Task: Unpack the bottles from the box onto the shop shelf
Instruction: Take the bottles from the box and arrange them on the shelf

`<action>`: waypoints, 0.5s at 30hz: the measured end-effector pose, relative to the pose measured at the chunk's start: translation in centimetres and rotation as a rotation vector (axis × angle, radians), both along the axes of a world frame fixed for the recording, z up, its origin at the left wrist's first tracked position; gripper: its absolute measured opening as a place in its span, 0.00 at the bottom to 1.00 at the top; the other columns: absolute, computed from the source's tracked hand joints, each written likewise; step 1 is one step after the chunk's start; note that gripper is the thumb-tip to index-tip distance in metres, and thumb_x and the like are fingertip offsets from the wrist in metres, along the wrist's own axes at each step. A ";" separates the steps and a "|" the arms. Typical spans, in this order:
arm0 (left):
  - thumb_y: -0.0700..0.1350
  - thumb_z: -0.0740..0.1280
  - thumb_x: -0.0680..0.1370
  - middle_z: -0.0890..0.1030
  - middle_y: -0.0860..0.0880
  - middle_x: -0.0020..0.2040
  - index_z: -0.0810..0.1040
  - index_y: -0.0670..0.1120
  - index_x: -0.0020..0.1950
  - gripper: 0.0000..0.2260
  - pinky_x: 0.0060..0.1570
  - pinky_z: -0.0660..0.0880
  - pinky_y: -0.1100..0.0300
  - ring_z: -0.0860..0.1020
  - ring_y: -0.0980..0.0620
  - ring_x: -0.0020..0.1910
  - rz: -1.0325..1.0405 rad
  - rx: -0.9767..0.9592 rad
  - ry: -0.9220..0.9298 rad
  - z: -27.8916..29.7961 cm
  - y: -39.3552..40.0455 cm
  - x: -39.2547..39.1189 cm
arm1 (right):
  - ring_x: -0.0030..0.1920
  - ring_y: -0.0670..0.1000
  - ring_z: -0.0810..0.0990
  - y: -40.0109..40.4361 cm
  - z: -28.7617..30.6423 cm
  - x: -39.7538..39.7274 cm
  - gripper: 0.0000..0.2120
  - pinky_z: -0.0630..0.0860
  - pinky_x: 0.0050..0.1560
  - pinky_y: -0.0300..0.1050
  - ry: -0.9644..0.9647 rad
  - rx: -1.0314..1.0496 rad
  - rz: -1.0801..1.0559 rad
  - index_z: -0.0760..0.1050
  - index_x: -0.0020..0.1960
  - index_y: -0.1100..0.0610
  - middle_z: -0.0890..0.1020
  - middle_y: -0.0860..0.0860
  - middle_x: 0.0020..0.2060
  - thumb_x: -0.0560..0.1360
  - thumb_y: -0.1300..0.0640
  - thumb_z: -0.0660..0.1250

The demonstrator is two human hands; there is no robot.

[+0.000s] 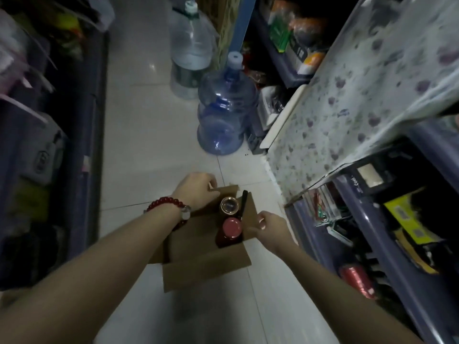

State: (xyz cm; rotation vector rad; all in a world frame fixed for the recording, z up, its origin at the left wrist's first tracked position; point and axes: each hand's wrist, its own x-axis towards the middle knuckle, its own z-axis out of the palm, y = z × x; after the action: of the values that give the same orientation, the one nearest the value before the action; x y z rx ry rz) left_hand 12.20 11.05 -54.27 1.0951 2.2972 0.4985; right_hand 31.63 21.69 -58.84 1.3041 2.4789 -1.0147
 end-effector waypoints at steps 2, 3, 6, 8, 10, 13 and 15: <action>0.48 0.68 0.75 0.81 0.43 0.53 0.78 0.43 0.56 0.13 0.50 0.73 0.57 0.78 0.46 0.52 0.018 0.002 -0.032 -4.7 0.1 0.4 | 0.46 0.52 0.79 0.0 -5.0 0.6 0.15 0.77 0.42 0.43 0.003 -0.039 -0.018 0.76 0.51 0.58 0.80 0.52 0.46 0.69 0.51 0.73; 0.48 0.69 0.75 0.81 0.43 0.54 0.78 0.43 0.57 0.14 0.52 0.73 0.57 0.77 0.46 0.53 0.022 0.002 -0.046 -6.9 0.2 0.5 | 0.48 0.53 0.79 0.0 -7.2 0.8 0.18 0.78 0.47 0.46 0.002 -0.047 -0.024 0.75 0.54 0.58 0.80 0.53 0.48 0.69 0.50 0.73; 0.48 0.69 0.75 0.81 0.42 0.56 0.77 0.42 0.59 0.16 0.54 0.73 0.56 0.78 0.46 0.55 0.030 0.022 -0.070 -12.8 0.8 0.8 | 0.51 0.53 0.77 0.1 -13.1 1.0 0.23 0.76 0.48 0.45 0.026 -0.018 -0.030 0.73 0.58 0.57 0.79 0.53 0.52 0.69 0.47 0.73; 0.49 0.69 0.75 0.79 0.43 0.59 0.76 0.42 0.62 0.18 0.57 0.72 0.56 0.77 0.46 0.58 0.034 0.050 -0.080 -16.1 1.6 1.1 | 0.51 0.50 0.77 0.1 -16.4 0.9 0.22 0.74 0.45 0.41 0.081 -0.010 -0.033 0.72 0.57 0.55 0.78 0.51 0.52 0.68 0.45 0.73; 0.50 0.69 0.75 0.76 0.43 0.63 0.72 0.43 0.66 0.22 0.58 0.70 0.58 0.74 0.47 0.61 0.033 0.065 -0.103 -18.9 2.5 1.6 | 0.53 0.46 0.73 -0.1 -19.3 0.6 0.27 0.69 0.43 0.34 0.152 -0.019 -0.045 0.69 0.61 0.51 0.76 0.48 0.55 0.67 0.43 0.73; 0.51 0.71 0.73 0.70 0.43 0.68 0.65 0.45 0.72 0.30 0.59 0.68 0.60 0.71 0.47 0.65 0.061 0.121 -0.179 -22.4 4.3 2.3 | 0.61 0.48 0.72 -0.3 -22.7 0.1 0.42 0.66 0.53 0.33 0.210 -0.013 -0.102 0.60 0.72 0.51 0.71 0.49 0.65 0.65 0.38 0.74; 0.52 0.72 0.71 0.66 0.43 0.71 0.61 0.46 0.74 0.35 0.63 0.67 0.57 0.69 0.46 0.67 0.114 0.182 -0.242 -24.3 5.6 2.8 | 0.67 0.51 0.69 -0.5 -24.5 -0.3 0.50 0.67 0.58 0.38 0.235 -0.029 -0.142 0.54 0.75 0.51 0.67 0.49 0.70 0.62 0.36 0.75</action>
State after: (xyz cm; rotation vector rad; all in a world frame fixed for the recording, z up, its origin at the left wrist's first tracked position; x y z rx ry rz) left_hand 14.98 16.61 -78.60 0.9317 2.1402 0.8506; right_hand 31.32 21.22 -83.32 1.4452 2.5548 -1.3017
